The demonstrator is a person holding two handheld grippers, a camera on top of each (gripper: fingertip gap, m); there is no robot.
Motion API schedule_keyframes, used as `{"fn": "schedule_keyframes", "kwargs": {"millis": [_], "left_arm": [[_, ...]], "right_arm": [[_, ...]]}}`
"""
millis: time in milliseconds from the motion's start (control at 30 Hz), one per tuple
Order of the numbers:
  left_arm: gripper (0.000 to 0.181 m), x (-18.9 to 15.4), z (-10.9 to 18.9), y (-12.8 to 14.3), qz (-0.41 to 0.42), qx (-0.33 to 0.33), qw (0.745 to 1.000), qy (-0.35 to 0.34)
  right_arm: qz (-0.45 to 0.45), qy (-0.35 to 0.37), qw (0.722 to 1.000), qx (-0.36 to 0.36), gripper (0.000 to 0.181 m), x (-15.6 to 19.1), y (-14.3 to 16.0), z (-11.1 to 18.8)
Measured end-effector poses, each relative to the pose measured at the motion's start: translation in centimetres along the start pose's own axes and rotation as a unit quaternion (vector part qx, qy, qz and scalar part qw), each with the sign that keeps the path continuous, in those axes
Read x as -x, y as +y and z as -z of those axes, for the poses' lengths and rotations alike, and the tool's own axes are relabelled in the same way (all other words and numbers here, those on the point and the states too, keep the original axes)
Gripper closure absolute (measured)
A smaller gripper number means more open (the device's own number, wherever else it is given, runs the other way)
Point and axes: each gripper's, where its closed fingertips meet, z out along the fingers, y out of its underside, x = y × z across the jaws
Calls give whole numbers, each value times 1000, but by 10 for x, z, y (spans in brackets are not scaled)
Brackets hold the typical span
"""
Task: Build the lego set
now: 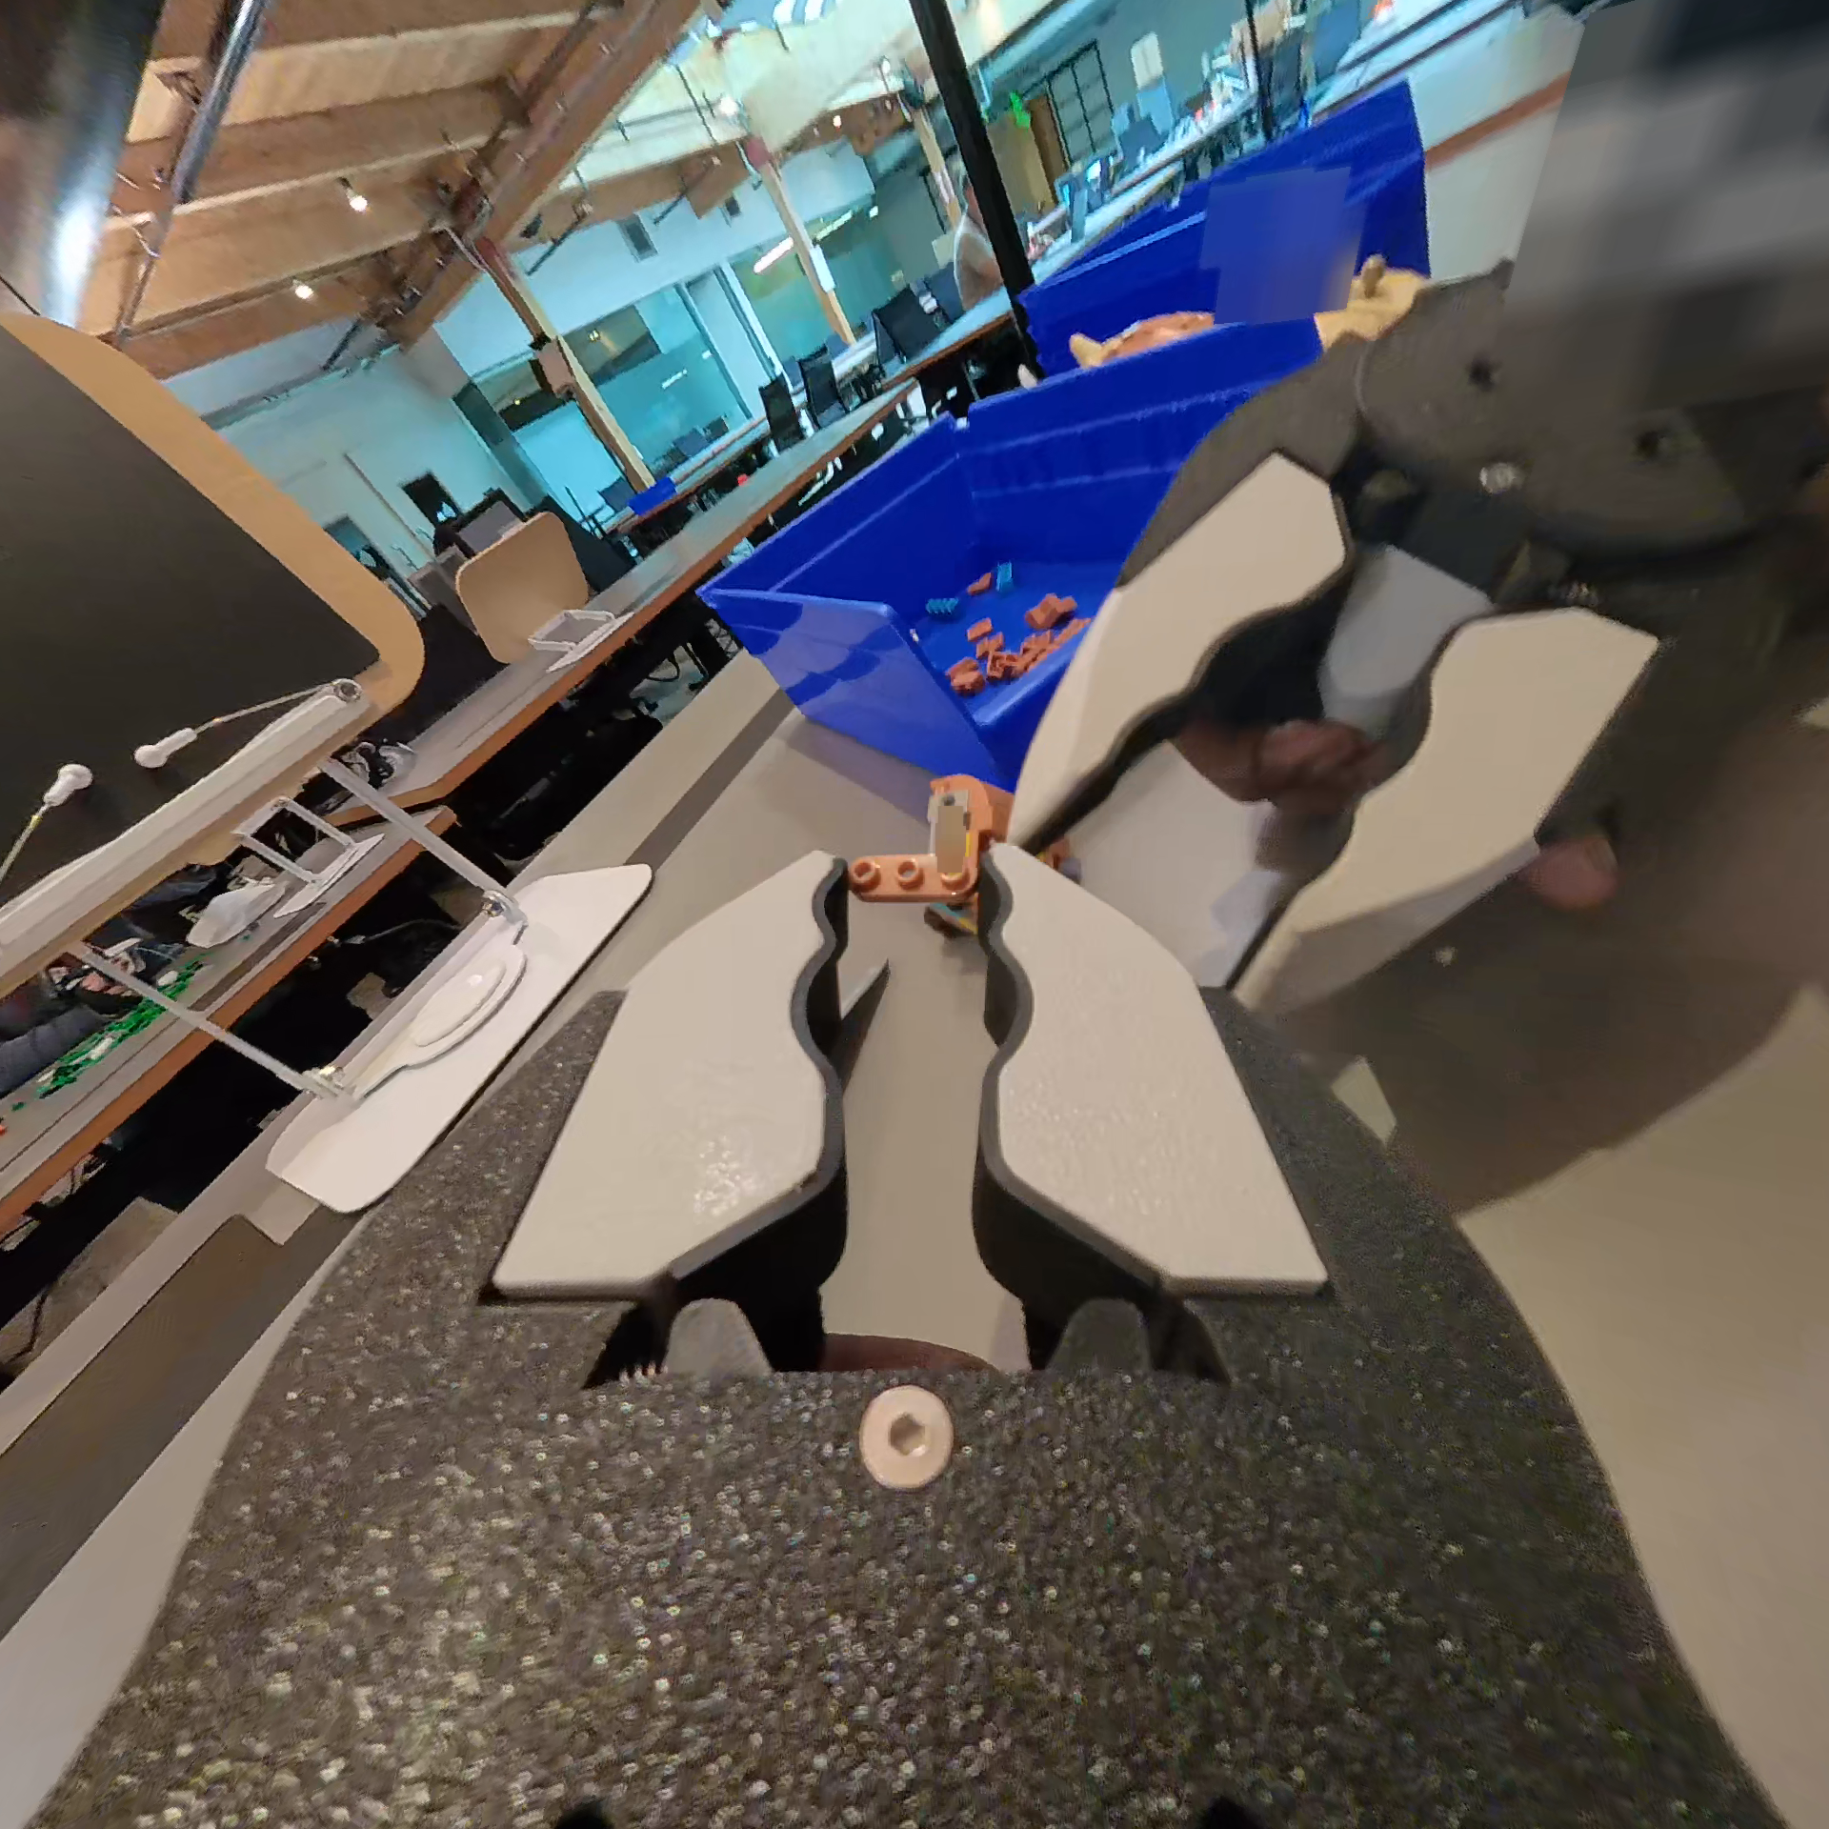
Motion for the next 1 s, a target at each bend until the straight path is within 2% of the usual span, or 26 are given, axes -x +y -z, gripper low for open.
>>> {"fn": "schedule_keyframes", "kwargs": {"millis": [167, 333, 433, 567, 767, 900, 1000], "left_arm": [[156, -11, 12, 14, -52, 47, 997, 18], [156, -15, 14, 23, -72, 83, 993, 35], [156, -24, 19, 27, -61, 104, 990, 79], [156, -39, 34, 32, -27, 144, 976, 164], [156, -52, 44, 57, -42, 223, 951, 208], [156, -62, 41, 64, -47, 236, 945, 223], [155, -64, 37, 66, -33, 237, 944, 227]], "right_arm": [[-27, 14, 1000, -6, 142, -6, -3, 3], [-151, 9, 988, 8, 146, -14, 0, 0], [-196, -2, 980, 21, 147, -16, 5, -2], [-192, -21, 980, 57, 148, -12, 18, -6], [-108, -93, 980, 138, 142, 16, 36, -12], [-51, -152, 971, 177, 136, 40, 42, -16], [-68, -187, 963, 184, 139, 48, 40, -23]]}}
